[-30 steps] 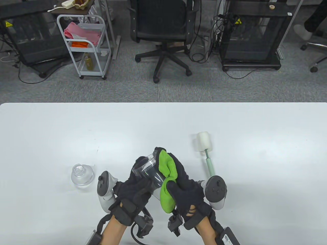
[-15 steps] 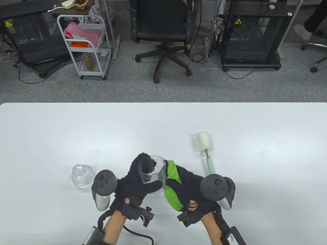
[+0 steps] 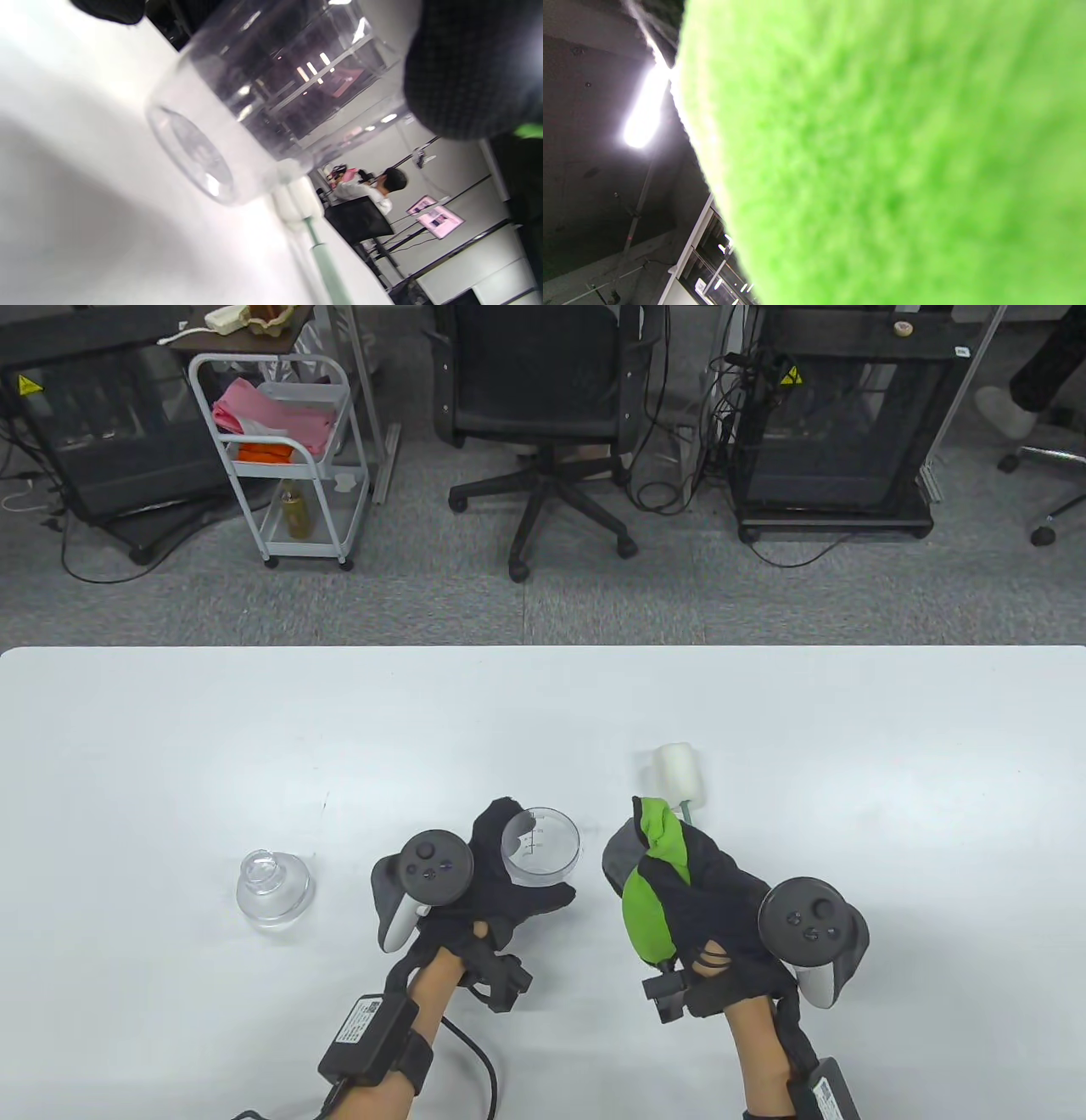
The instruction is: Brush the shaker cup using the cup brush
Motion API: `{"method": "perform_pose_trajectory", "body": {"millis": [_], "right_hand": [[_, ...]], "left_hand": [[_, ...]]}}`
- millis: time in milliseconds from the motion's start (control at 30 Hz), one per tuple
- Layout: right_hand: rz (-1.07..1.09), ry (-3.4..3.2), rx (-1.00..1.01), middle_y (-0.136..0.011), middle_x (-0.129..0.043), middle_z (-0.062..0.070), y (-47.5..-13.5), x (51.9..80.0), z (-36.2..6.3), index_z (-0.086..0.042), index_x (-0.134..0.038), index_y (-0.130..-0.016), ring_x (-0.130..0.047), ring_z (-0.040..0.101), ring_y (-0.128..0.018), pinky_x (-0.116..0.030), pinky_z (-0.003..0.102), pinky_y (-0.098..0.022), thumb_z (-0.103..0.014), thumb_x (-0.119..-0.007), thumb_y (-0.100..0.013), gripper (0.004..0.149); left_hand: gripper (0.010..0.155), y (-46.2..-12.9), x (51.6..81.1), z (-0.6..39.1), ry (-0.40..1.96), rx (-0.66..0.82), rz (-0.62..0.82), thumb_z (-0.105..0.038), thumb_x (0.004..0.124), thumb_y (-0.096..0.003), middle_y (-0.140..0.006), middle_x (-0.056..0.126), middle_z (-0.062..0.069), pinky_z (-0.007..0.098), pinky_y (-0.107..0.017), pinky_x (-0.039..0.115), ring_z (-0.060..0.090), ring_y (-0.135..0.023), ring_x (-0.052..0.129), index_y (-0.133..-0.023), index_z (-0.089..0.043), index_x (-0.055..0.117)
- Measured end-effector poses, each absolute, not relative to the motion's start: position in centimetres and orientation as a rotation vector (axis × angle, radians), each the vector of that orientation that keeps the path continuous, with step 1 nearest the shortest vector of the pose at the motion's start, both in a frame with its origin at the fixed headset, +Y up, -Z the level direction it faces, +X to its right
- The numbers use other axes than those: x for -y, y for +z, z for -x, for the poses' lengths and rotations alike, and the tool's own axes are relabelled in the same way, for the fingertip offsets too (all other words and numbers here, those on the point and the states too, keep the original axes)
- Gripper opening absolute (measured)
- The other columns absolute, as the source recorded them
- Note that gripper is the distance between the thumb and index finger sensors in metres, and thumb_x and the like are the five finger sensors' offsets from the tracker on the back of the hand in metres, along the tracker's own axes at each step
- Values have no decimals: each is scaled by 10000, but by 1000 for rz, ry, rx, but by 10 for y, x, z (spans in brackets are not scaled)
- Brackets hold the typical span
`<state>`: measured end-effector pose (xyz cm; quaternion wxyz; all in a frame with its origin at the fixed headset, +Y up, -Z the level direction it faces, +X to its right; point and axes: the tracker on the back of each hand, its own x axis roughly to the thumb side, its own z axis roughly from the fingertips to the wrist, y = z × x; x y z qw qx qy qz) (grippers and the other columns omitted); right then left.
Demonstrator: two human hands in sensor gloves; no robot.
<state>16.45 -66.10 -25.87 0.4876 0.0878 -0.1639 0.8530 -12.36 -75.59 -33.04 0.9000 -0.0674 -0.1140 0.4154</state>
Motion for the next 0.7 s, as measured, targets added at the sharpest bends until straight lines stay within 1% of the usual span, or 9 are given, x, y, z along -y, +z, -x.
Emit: {"method": "perform_pose_trajectory", "body": {"millis": [100, 200, 300, 367, 400, 467, 567, 633, 700], "right_hand": [[-213, 2096, 398, -593, -1000, 136, -260, 662, -165, -85, -755, -848, -1039, 219, -323, -917, 332, -221, -486, -807, -402, 602], [-215, 2085, 383, -608, -995, 144, -261, 664, -164, -87, -745, -863, -1040, 230, -335, -917, 341, -232, -486, -805, -404, 611], [-219, 2086, 373, -637, -984, 152, -261, 665, -164, -90, -717, -893, -1036, 239, -362, -916, 347, -252, -507, -778, -417, 636], [-214, 2071, 365, -644, -978, 159, -262, 667, -164, -87, -704, -903, -1032, 246, -368, -911, 355, -256, -504, -770, -419, 642], [-216, 2065, 355, -650, -974, 159, -262, 668, -164, -88, -690, -914, -1030, 246, -372, -910, 353, -260, -505, -760, -423, 648], [-208, 2052, 351, -656, -968, 163, -262, 668, -164, -81, -668, -927, -1025, 246, -372, -907, 353, -259, -498, -743, -428, 655], [-213, 2038, 349, -657, -965, 162, -261, 667, -163, -79, -654, -935, -1022, 237, -362, -904, 345, -251, -499, -728, -431, 660], [-227, 2044, 347, -658, -966, 158, -261, 666, -162, -81, -655, -935, -1023, 233, -360, -905, 342, -250, -504, -727, -433, 660], [-238, 2058, 351, -657, -967, 159, -260, 665, -160, -82, -658, -934, -1023, 236, -359, -905, 343, -249, -505, -729, -432, 660]], "left_hand": [[1161, -340, 767, 119, 810, 212, 165, -656, 990, -292, -1165, 456, -93, 741, -645, 549, 308, -1017, 674, -1048, -346, 165], [1162, -346, 775, 114, 792, 180, 199, -646, 977, -308, -1167, 432, -78, 743, -643, 544, 319, -1024, 658, -1043, -320, 137], [1164, -347, 777, 113, 798, 163, 200, -662, 931, -330, -1174, 380, -57, 746, -644, 527, 326, -1044, 625, -1034, -291, 82], [1170, -345, 775, 114, 812, 164, 199, -648, 910, -344, -1180, 317, -24, 761, -645, 492, 418, -1079, 522, -1031, -270, 41], [1202, -343, 772, 116, 791, 166, 199, -644, 916, -341, -1185, 219, 7, 767, -650, 466, 447, -1092, 456, -1027, -255, 8], [1227, -339, 758, 122, 675, 187, 224, -634, 923, -336, -1155, 69, 128, 768, -661, 406, 515, -1088, 318, -1034, -207, 9], [1215, -332, 734, 139, 382, 191, 185, -647, 905, -335, -1152, 38, 140, 768, -672, 376, 531, -1088, 260, -1048, -207, 24], [1133, -329, 719, 158, 133, 106, 111, -659, 860, -352, -1162, 72, 153, 766, -676, 377, 541, -1086, 269, -1071, -239, 92], [1049, -330, 715, 182, -61, -15, 138, -668, 799, -387, -1164, 51, 161, 760, -687, 373, 553, -1086, 240, -1081, -290, 110]]}}
